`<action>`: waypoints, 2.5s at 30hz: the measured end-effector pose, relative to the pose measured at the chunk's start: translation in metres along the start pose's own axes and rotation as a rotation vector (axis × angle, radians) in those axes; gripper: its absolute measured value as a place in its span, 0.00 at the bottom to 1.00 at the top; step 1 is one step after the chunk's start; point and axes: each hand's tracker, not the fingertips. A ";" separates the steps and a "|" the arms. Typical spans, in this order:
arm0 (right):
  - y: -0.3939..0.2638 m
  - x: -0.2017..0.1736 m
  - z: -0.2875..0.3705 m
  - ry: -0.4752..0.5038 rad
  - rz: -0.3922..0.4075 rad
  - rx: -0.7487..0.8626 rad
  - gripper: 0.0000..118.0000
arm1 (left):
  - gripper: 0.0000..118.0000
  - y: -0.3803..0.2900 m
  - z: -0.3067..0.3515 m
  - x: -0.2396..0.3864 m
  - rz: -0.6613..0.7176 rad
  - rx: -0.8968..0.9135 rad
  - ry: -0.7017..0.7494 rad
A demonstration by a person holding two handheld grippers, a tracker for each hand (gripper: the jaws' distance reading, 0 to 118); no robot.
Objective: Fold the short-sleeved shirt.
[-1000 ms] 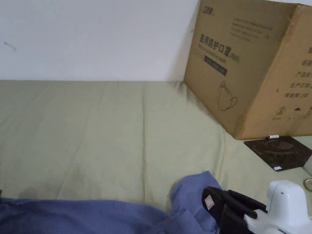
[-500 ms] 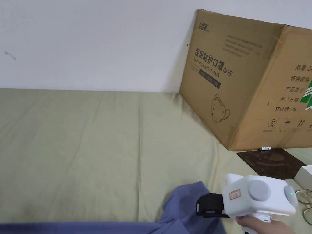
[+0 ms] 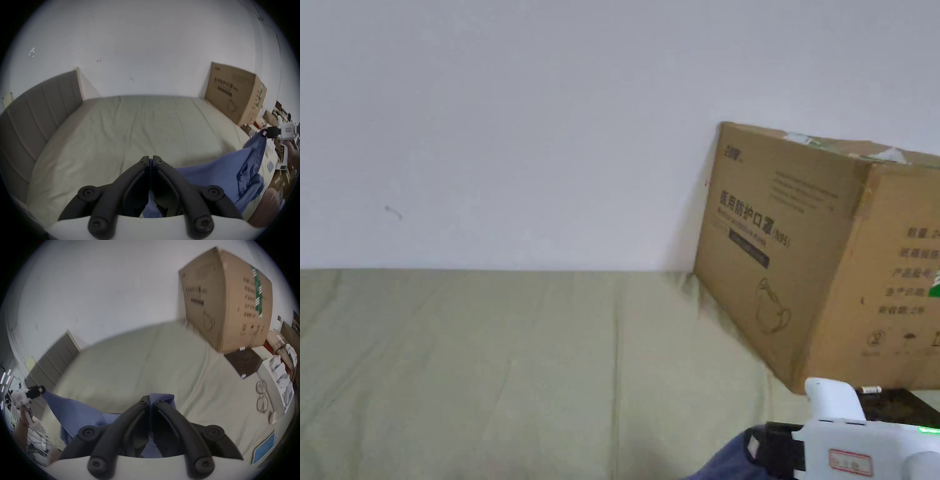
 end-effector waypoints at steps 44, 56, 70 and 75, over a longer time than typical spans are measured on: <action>0.399 -0.081 -0.065 -0.340 0.245 0.514 0.01 | 0.02 0.321 -0.141 0.054 -0.024 0.457 0.142; -0.043 0.061 -0.136 -0.238 0.067 -0.267 0.01 | 0.02 -0.055 -0.168 0.045 -0.022 -0.199 -0.025; -0.175 0.083 0.095 -0.191 0.025 -0.523 0.01 | 0.02 -0.197 0.033 0.017 -0.069 -0.469 -0.080; -0.208 0.092 0.084 -0.204 0.005 -0.575 0.01 | 0.03 -0.213 0.043 0.013 -0.102 -0.491 -0.096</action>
